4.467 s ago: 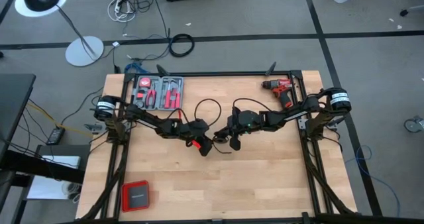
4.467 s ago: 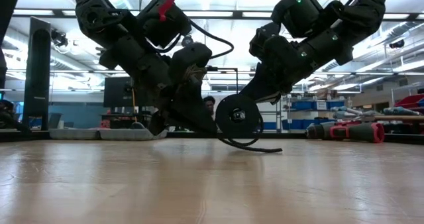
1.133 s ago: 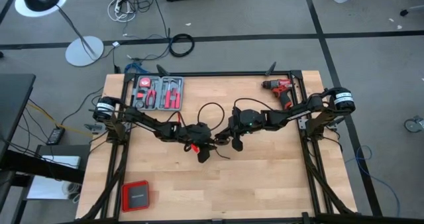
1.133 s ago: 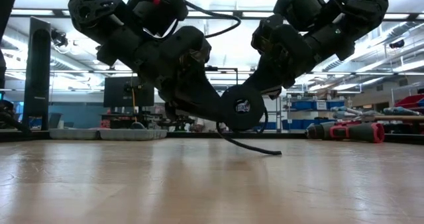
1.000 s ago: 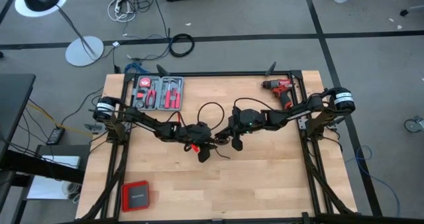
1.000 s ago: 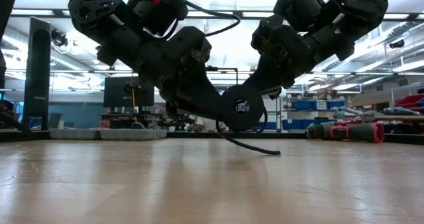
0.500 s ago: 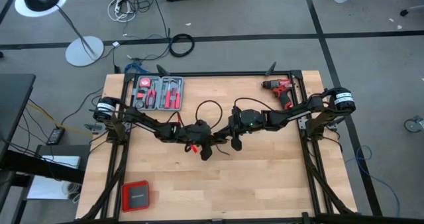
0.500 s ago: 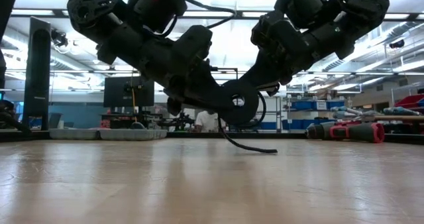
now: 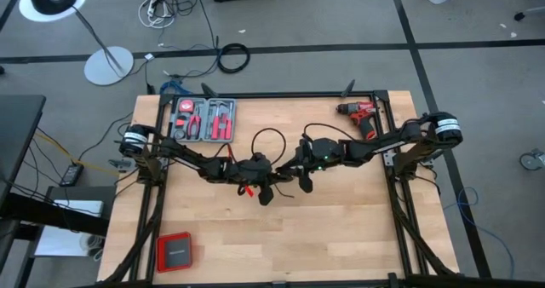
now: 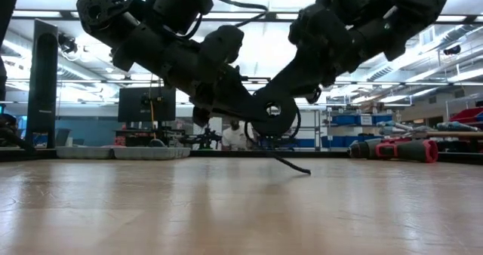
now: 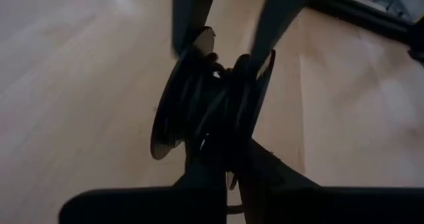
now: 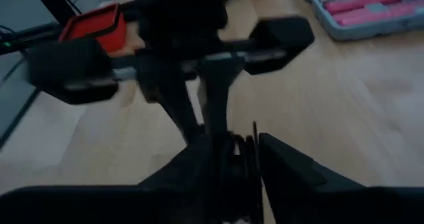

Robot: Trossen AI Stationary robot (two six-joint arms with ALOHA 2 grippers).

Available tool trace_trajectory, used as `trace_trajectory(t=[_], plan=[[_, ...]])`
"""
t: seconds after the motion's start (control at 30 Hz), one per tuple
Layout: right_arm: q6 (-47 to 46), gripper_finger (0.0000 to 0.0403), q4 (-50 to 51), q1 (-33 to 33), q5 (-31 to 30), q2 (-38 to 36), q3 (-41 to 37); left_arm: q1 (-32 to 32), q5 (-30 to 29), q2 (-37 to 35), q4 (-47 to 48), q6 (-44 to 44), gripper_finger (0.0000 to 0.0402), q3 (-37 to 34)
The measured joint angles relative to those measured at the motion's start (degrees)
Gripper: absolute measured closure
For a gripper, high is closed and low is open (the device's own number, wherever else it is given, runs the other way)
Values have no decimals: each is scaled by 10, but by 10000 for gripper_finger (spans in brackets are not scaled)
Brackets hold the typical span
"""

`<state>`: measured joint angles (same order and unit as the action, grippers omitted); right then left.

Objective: Coil cords
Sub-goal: Coil the black wire on the spool

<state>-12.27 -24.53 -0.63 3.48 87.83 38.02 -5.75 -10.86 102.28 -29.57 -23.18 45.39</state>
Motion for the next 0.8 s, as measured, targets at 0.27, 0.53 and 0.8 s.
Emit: trace_trajectory(t=[0.27, 0.53, 0.8], plan=[[17, 259, 209, 7, -35, -125, 0, 1, 12, 0, 11, 21, 393, -1], [-78, 268, 138, -11, -1, -125, -92, 2, 45, -12, -1, 54, 394, -1], [-72, 278, -132, -87, -24, -26, -167, 2, 47, -16, 6, 60, 394, -1]])
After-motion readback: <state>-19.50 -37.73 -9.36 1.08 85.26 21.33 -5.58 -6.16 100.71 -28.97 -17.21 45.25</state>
